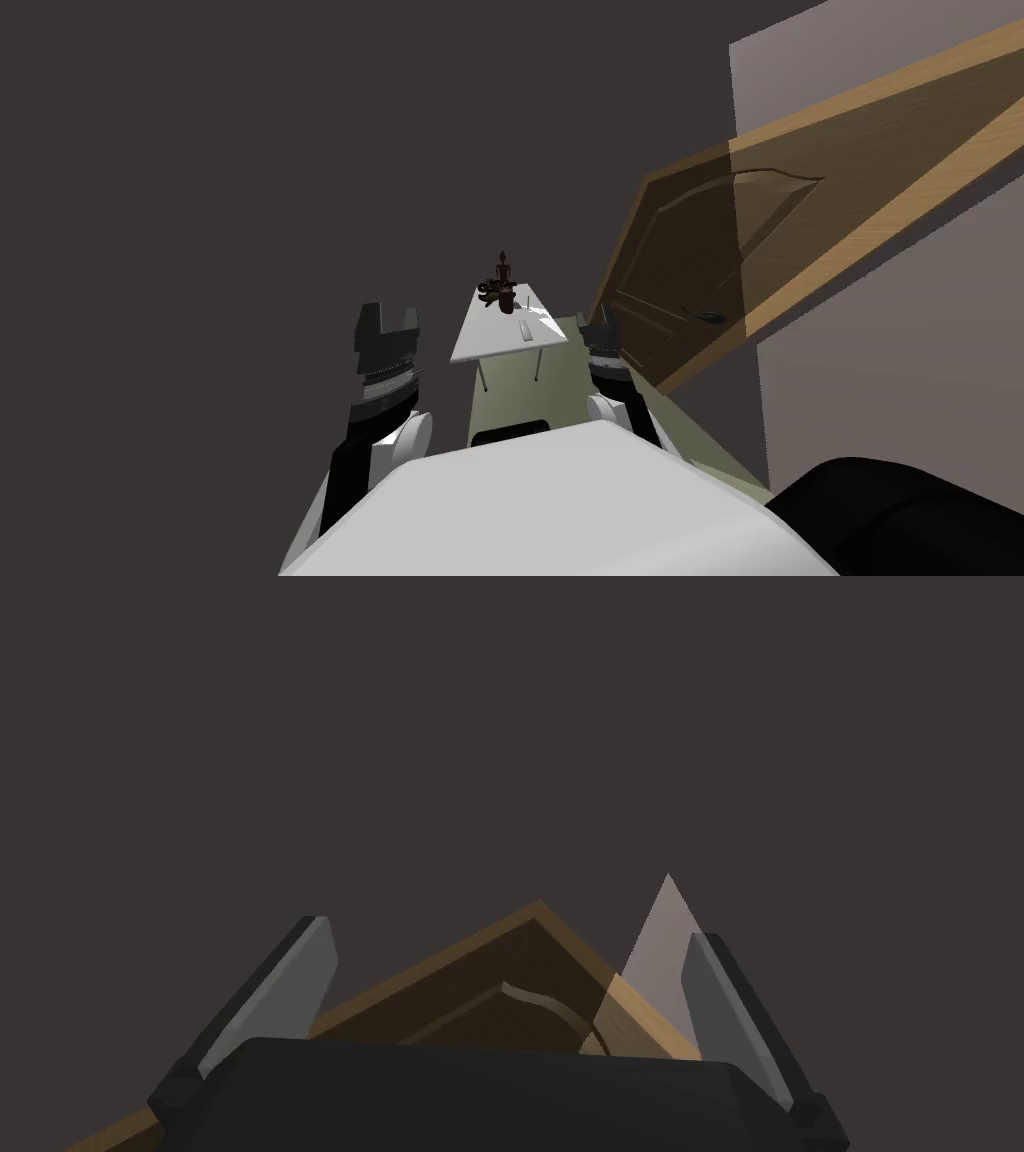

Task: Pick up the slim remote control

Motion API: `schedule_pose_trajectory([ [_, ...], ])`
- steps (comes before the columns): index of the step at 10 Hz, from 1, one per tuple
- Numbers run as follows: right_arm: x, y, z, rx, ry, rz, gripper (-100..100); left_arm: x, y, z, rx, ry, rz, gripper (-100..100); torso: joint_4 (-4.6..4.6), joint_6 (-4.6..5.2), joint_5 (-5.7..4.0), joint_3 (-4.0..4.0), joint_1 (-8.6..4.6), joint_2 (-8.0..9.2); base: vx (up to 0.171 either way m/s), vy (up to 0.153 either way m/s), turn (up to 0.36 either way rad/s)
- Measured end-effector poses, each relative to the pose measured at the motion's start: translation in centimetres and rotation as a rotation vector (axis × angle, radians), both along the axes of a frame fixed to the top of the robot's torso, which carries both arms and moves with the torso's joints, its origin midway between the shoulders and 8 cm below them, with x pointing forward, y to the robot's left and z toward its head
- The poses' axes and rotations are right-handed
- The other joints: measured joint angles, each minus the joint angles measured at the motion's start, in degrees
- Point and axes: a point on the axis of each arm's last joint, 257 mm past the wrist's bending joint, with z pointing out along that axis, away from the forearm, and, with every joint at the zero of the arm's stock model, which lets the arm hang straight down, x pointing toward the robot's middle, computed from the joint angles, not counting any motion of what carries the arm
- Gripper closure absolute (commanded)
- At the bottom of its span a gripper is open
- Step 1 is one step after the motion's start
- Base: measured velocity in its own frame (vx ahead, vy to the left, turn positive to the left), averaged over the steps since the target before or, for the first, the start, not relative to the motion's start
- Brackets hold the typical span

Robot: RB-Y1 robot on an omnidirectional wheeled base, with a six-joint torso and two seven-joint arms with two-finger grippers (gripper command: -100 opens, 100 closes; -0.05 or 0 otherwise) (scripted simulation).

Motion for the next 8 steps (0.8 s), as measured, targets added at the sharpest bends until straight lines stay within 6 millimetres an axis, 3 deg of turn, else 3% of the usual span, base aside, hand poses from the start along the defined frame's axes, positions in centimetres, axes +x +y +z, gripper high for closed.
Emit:
schedule_pose_trajectory([
  [8, 0.5, -1.8, -3.0, -0.49, 0.134, -0.103, -100, 0.0, 0.0, 0.0, 0.0, 0.0, 0.0, 0, -0.03, -0.03, -0.07, -0.08, -0.32, -0.13, 0.022, -0.082, 0.241],
])
